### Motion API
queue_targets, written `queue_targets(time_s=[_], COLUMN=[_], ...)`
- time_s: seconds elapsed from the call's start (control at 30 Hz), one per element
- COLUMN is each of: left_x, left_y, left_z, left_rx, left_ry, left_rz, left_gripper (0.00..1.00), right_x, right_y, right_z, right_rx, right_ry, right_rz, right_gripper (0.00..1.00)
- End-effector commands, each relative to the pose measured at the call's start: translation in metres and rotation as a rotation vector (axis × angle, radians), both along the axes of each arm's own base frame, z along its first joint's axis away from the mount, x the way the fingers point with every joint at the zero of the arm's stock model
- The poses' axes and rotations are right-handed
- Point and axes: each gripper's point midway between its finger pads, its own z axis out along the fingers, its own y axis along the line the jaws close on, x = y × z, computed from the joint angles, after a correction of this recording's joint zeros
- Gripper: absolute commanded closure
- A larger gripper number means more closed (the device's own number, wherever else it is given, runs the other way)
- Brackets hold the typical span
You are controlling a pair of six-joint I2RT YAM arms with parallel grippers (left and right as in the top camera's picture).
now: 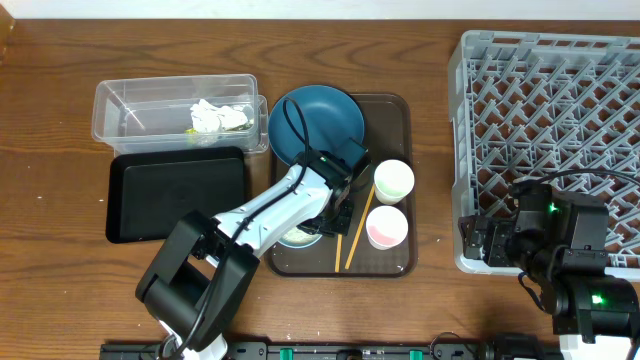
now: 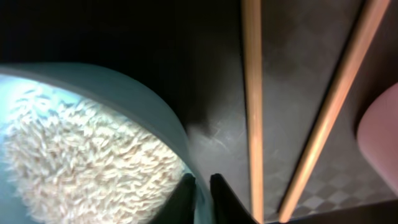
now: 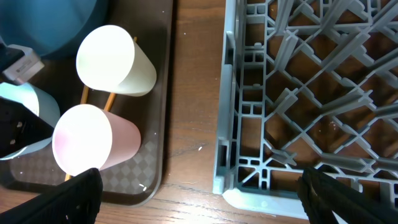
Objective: Sort waste into correct bins and load items into the dishwasher rack
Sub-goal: 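Grasp the light-blue rice bowl with the left gripper, then tip the rice bowl over the black tray with the left gripper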
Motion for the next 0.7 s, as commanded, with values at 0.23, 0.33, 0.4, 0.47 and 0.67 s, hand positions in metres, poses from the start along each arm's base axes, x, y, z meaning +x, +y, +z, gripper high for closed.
queue_targets(time_s=[0.23, 0.33, 0.4, 0.47, 0.67], left_x=[0.009, 0.013, 0.017, 0.022, 0.042], left_y=[0.017, 0.020, 0.024, 0.032, 0.083], left_z=[0.033, 0.059, 0.078, 0.096, 0.133], left_rx=[0.037, -0.006, -0.041, -0.072, -0.115], left_ry=[-0.085, -0.138, -0.186, -0.234, -0.332], left_rz=[0.022, 0.038, 0.047, 0.065, 0.229], left_gripper=[0.94, 0.94, 0.94, 0.94, 0.94], right_x=[0.001, 0.001, 0.001, 0.001, 0.001], right_y=[0.004, 0.004, 0.004, 0.004, 0.004], right_z=[0.008, 0.008, 0.008, 0.008, 0.008], right_rx=[0.008, 0.008, 0.008, 0.008, 0.008], right_ry=[-0.018, -0.017, -0.017, -0.017, -0.017], right_rz=[0.014, 0.014, 0.014, 0.014, 0.014], right_gripper=[0.01, 0.01, 0.01, 0.01, 0.01])
